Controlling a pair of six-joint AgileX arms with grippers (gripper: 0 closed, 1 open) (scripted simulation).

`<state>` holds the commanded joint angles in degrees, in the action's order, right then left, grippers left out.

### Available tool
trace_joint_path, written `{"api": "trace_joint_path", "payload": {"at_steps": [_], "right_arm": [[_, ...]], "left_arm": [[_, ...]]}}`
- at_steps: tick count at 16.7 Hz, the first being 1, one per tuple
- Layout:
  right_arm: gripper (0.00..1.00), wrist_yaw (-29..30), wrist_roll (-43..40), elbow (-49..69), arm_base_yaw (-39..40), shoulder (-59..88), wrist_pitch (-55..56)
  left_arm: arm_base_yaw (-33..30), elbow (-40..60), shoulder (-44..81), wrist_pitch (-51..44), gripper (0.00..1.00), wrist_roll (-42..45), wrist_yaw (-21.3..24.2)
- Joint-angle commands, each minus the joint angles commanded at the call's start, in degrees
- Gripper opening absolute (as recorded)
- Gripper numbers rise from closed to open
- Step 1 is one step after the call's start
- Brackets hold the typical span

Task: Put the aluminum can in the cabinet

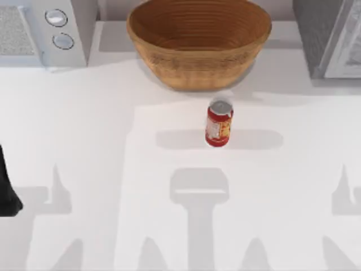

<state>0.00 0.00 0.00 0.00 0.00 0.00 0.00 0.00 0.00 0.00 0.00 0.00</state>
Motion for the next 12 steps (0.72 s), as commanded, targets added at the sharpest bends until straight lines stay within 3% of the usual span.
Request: {"api": "trace_joint_path", "payload": {"at_steps": [4,12], "right_arm": [[1.00,0.82,-0.22,1.00,-0.30,-0.02,1.26],[1.00,9.07,-1.44,11.48,3.45,11.35,17.28]], "left_arm": [[0.00,0.00,0.00,0.00,1.00,0.00,0.00],[0.00,0.00,0.00,0.00,1.00,0.00,0.00]]}}
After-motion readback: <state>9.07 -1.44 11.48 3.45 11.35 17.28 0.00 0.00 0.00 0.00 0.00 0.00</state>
